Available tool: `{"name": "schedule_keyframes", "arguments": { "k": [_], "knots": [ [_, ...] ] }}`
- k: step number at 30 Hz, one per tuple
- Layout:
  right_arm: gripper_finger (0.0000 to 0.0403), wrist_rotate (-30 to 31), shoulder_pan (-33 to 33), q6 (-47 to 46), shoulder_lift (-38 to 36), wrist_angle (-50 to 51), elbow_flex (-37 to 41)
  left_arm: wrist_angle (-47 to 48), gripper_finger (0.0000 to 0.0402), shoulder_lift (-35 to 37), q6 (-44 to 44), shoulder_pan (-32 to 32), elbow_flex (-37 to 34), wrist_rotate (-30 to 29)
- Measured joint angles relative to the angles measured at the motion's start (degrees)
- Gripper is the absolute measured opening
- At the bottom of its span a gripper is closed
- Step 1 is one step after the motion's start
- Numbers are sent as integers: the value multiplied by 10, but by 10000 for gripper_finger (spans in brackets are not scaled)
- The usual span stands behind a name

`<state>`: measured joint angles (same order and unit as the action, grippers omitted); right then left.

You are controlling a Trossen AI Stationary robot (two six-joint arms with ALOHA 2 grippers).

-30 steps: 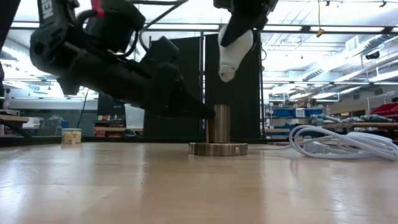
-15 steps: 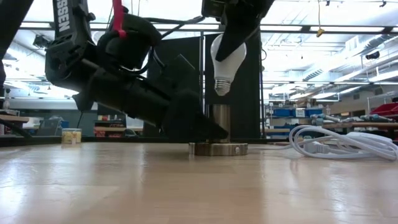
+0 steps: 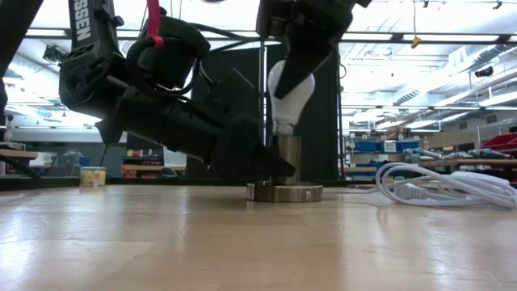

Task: Screw lightbulb
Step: Insert the light bulb into the lamp

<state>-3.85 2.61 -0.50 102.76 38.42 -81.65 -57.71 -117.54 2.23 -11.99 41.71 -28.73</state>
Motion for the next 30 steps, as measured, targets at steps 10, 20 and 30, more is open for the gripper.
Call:
{"name": "schedule_keyframes", "arguments": {
  "k": [10,20,30],
  "knots": [
    [282,12,-1,18,3,2,0,0,188,0,7,0,0,0],
    [282,33,-3,3,3,1,4,-23,188,0,25,0,-1,-1],
    [281,81,1,-68,2,2,4,-41,188,-1,42,0,-1,-28]
  ]
}}
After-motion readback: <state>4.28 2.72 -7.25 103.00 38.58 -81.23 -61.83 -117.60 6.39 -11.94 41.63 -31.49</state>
